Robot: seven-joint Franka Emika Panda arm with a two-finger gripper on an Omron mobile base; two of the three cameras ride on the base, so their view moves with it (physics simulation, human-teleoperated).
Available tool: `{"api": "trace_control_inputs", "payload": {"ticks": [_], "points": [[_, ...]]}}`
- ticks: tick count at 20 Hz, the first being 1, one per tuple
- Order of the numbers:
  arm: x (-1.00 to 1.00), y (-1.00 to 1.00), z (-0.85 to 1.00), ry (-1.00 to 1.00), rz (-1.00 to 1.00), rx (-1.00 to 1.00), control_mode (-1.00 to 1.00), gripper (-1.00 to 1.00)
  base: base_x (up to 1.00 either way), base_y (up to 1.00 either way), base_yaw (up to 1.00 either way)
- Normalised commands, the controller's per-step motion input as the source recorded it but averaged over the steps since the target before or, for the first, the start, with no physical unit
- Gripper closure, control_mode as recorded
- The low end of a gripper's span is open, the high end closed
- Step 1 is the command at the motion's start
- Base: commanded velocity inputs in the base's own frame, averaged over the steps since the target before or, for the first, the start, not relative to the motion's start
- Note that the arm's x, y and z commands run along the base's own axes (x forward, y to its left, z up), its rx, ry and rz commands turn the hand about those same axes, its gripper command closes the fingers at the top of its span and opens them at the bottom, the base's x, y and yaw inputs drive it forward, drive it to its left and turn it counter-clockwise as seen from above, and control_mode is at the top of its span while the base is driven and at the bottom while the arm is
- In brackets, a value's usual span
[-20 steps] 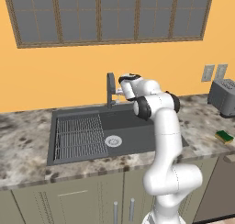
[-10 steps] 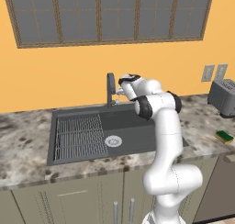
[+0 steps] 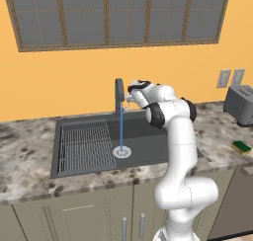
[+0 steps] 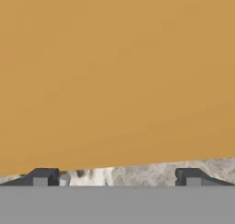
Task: Soak the sponge with water for a few seconds and then drop it inside the sink.
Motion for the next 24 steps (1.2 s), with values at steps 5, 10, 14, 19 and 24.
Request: {"api": "trace_control_inputs", "payload": {"ticks": [5, 10, 14, 19, 24], "points": [[-0.13, -0.29, 0.05, 0.01, 0.0, 0.04, -1.0, -1.0, 0.0, 0.0, 0.0], [-0.64, -0.52, 0.24, 0.0, 0.0, 0.09, -1.0, -1.0, 0.0, 0.0, 0.0], [-0.72, -0.54, 0.37, 0.0, 0.0, 0.06, -1.0, -1.0, 0.0, 0.0, 0.0], [-0.56, -0.49, 0.36, 0.1, 0.0, 0.01, -1.0, -1.0, 0.0, 0.0, 0.0], [-0.58, -0.46, 0.25, 0.11, 0.0, 0.0, -1.0, -1.0, 0.0, 0.0, 0.0]]}}
